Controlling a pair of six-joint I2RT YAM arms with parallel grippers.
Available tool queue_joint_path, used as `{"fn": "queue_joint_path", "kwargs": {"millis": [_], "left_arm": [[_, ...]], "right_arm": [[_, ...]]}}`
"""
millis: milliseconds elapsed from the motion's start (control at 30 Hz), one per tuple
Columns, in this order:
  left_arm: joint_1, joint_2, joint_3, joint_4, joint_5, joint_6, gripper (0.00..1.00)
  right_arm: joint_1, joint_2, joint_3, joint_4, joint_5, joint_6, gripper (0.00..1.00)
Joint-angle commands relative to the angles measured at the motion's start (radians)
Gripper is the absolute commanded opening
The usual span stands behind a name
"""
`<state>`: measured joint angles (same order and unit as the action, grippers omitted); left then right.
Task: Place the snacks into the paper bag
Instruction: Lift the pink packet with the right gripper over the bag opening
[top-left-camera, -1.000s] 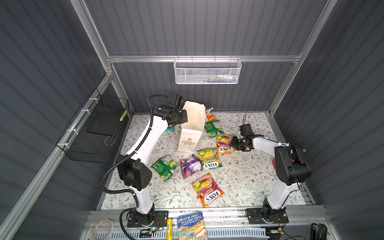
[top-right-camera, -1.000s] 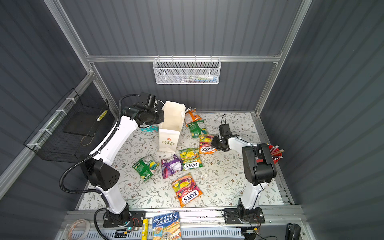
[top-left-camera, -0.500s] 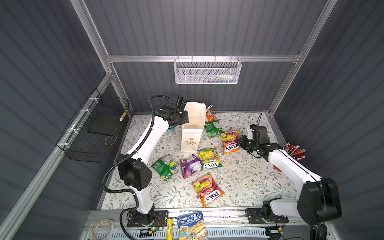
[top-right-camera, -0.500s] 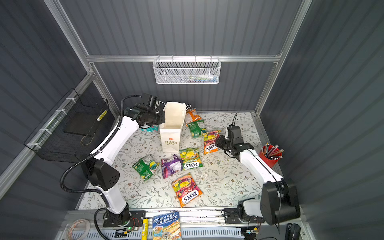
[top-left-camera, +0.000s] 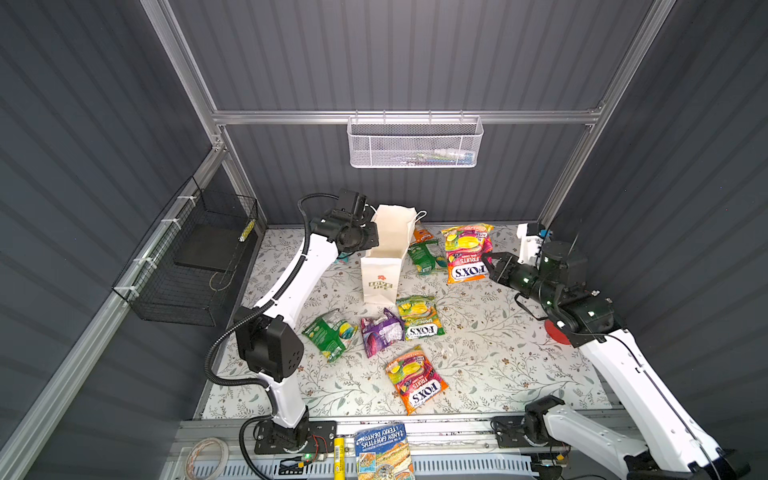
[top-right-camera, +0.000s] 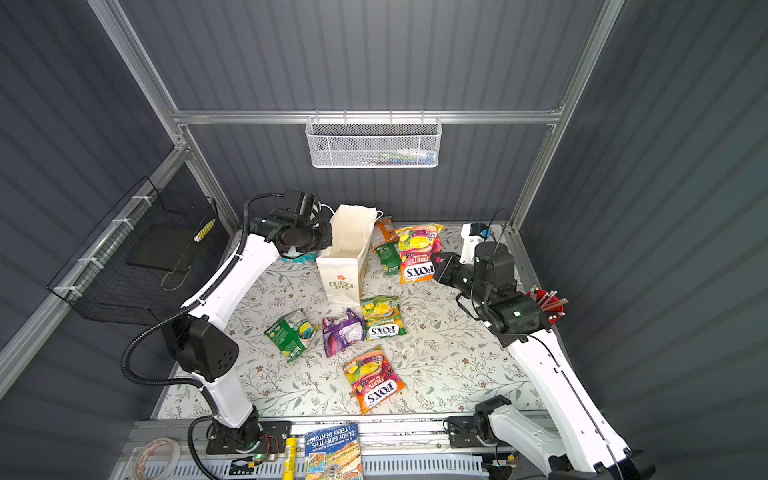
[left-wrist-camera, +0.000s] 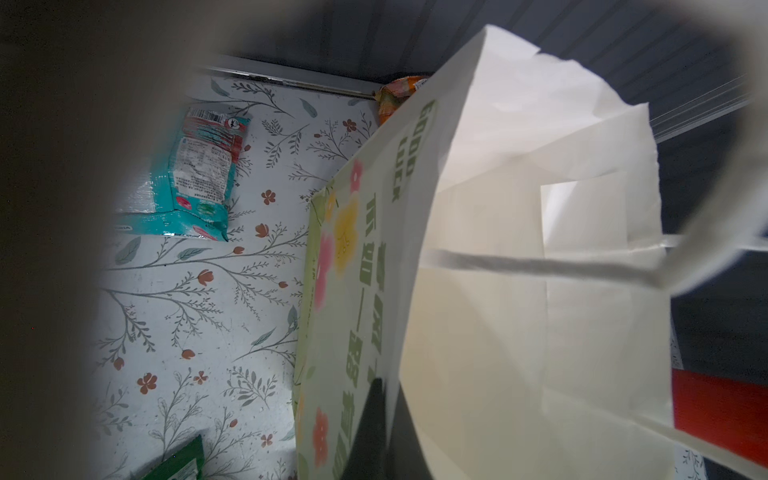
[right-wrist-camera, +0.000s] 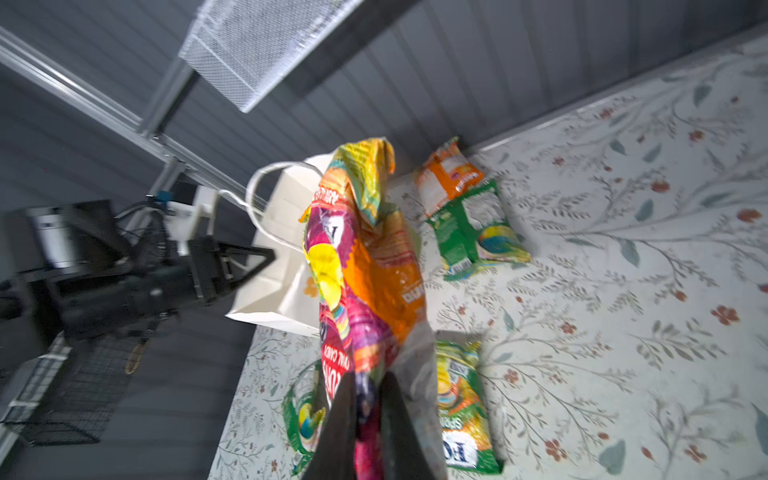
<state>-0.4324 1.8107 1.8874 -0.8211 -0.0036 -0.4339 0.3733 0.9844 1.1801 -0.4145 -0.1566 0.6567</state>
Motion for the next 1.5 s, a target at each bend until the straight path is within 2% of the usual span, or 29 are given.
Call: {"fn": "queue_joint_path", "kwargs": {"millis": [0, 233, 400, 733, 1133, 1467], "left_arm": [[0.002, -0.041, -0.017, 0.009, 0.022, -0.022, 0.0], [0.0, -0.05, -0.028, 0.024, 0.052, -0.038, 0.0], [0.0, -0.068, -0.047, 0.044, 0.059, -0.05, 0.0], [0.0, -0.082, -0.071, 0.07, 0.083, -0.066, 0.0], [0.0, -0.089, -0.094, 0.098, 0.098, -0.074, 0.0], [0.0, -0.087, -0.106, 0.117, 0.12, -0.08, 0.0]], "right_arm": [[0.042, 0.018, 0.088, -0.019, 0.011, 0.024, 0.0], [0.169, 0.126, 0.279, 0.0, 0.077, 0.031, 0.0], [0.247, 0.289, 0.425, -0.004, 0.142, 0.018, 0.0], [0.31, 0.566, 0.624, -0.032, 0.265, 0.014, 0.0], [0.317, 0.717, 0.632, -0.076, 0.386, 0.01, 0.0], [0.321, 0.826, 0.691, -0.086, 0.362, 0.062, 0.0]]}}
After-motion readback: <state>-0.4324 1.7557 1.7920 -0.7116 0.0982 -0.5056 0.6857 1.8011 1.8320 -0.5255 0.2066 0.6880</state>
